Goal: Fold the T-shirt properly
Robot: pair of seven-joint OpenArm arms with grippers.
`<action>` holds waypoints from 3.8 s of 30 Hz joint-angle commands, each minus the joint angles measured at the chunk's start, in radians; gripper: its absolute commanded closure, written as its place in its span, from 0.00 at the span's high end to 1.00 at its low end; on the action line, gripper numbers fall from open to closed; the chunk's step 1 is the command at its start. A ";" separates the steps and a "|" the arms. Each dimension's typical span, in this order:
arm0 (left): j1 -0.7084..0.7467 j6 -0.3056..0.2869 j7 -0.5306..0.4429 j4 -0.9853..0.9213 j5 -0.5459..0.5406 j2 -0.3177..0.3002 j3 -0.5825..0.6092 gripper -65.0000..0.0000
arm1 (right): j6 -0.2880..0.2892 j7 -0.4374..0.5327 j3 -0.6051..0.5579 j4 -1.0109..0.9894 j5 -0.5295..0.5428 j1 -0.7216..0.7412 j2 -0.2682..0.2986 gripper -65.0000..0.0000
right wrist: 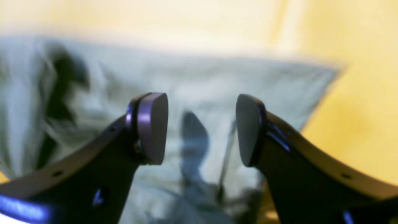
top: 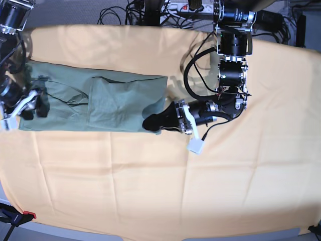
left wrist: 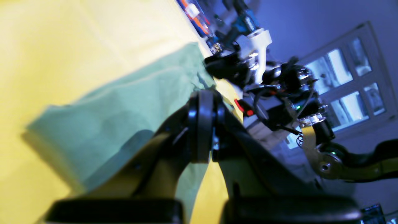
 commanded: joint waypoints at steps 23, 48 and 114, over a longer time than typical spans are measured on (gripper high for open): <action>-0.062 -0.009 -0.013 0.020 -0.134 -0.333 0.000 0.00 | 0.053 -0.408 0.237 -0.467 0.436 -0.062 0.016 0.58; -0.061 -0.009 -0.006 0.020 -0.135 -0.366 0.000 0.00 | 0.053 -0.395 0.029 -0.410 0.382 0.074 0.032 0.00; -0.061 -0.009 0.018 0.020 -0.105 -0.399 0.000 0.00 | 0.053 -0.132 -0.637 0.713 -0.127 -0.001 -0.365 0.74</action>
